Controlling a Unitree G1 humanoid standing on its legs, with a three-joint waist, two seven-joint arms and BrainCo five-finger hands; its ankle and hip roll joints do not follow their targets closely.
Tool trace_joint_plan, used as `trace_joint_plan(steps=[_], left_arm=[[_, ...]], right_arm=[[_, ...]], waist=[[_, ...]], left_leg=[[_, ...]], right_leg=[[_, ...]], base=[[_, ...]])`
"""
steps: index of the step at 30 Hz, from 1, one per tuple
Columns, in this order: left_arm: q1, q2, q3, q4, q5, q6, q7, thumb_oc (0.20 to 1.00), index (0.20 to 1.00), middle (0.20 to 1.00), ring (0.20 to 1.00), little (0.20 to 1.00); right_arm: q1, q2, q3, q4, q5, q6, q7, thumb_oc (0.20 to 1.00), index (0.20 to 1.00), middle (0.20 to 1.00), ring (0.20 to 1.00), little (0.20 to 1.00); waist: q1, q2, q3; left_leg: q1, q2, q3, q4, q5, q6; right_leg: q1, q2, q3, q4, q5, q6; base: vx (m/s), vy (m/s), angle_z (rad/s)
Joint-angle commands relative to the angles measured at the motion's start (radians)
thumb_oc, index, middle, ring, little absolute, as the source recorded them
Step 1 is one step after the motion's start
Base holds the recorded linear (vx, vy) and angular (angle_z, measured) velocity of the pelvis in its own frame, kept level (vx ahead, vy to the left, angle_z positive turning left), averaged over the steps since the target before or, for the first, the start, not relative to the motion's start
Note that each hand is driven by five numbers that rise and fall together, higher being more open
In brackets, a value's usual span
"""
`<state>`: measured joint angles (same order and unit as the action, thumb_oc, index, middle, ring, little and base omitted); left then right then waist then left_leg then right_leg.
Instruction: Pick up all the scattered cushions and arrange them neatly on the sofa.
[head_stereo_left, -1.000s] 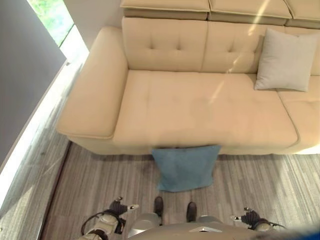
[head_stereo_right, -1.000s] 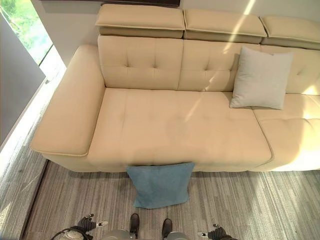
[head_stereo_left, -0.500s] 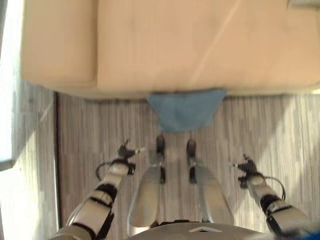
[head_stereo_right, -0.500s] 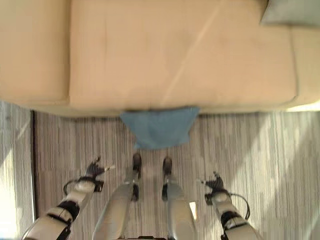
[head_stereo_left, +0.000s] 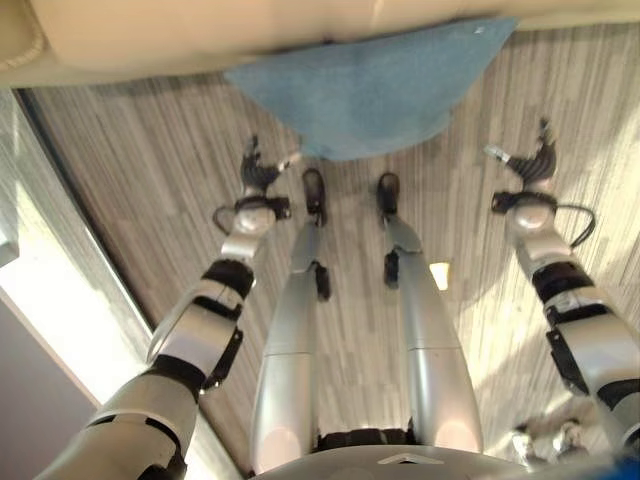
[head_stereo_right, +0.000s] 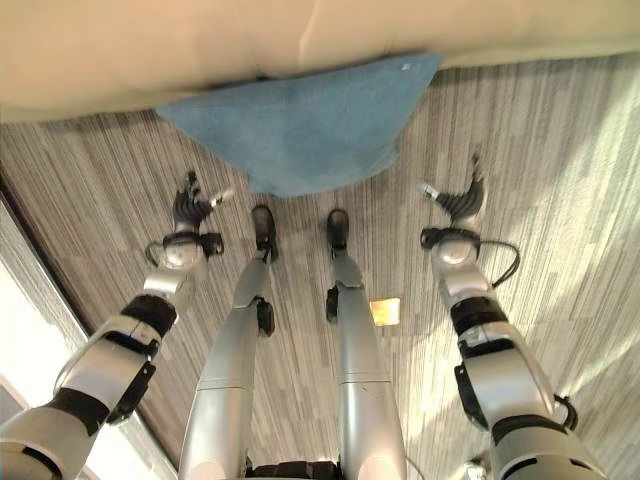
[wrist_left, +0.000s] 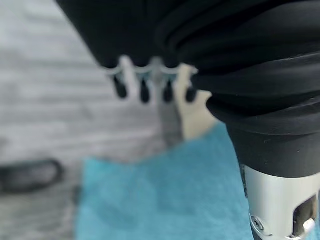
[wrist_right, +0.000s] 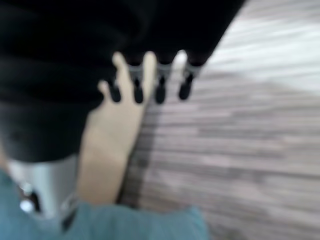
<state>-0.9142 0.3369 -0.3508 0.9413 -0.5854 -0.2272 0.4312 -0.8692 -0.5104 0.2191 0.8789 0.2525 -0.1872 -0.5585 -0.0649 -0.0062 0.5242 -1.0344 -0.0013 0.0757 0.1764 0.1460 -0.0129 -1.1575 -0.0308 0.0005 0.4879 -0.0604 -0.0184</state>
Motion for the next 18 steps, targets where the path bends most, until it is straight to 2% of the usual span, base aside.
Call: trace_joint_plan(steps=[1, 10, 18], left_arm=[[0.053, -0.021, 0.038, 0.034, -0.030, -0.031, 0.053, 1.000, 1.000, 1.000, 1.000, 1.000], [-0.078, -0.041, 0.062, 0.032, -0.124, -0.034, 0.100, 1.000, 1.000, 1.000, 1.000, 1.000], [-0.181, -0.016, 0.019, 0.025, -0.134, -0.032, 0.103, 1.000, 1.000, 1.000, 1.000, 1.000]], right_arm=[[0.091, -0.035, 0.030, -0.026, 0.016, -0.043, -0.056, 1.000, 1.000, 1.000, 1.000, 1.000], [-0.027, -0.062, 0.044, -0.049, 0.024, -0.049, -0.093, 1.000, 1.000, 1.000, 1.000, 1.000], [-0.125, -0.077, 0.073, -0.020, 0.061, -0.057, -0.076, 1.000, 1.000, 1.000, 1.000, 1.000]], waist=[[-0.021, 0.030, -0.118], [-0.027, 0.035, -0.116], [-0.024, 0.028, -0.137]], left_leg=[[-0.042, 0.018, -0.070, 0.138, -0.146, -0.042], [-0.156, 0.011, -0.067, 0.181, -0.172, -0.016], [-0.237, 0.007, -0.090, 0.217, -0.182, -0.003]], right_leg=[[-0.033, -0.031, 0.033, -0.039, 0.076, 0.148], [-0.149, -0.026, 0.044, 0.005, 0.061, 0.155], [-0.220, -0.024, 0.035, 0.034, 0.056, 0.156]], base=[[0.00, 0.000, 0.00], [0.03, -0.020, 0.00], [0.02, -0.011, 0.01]])
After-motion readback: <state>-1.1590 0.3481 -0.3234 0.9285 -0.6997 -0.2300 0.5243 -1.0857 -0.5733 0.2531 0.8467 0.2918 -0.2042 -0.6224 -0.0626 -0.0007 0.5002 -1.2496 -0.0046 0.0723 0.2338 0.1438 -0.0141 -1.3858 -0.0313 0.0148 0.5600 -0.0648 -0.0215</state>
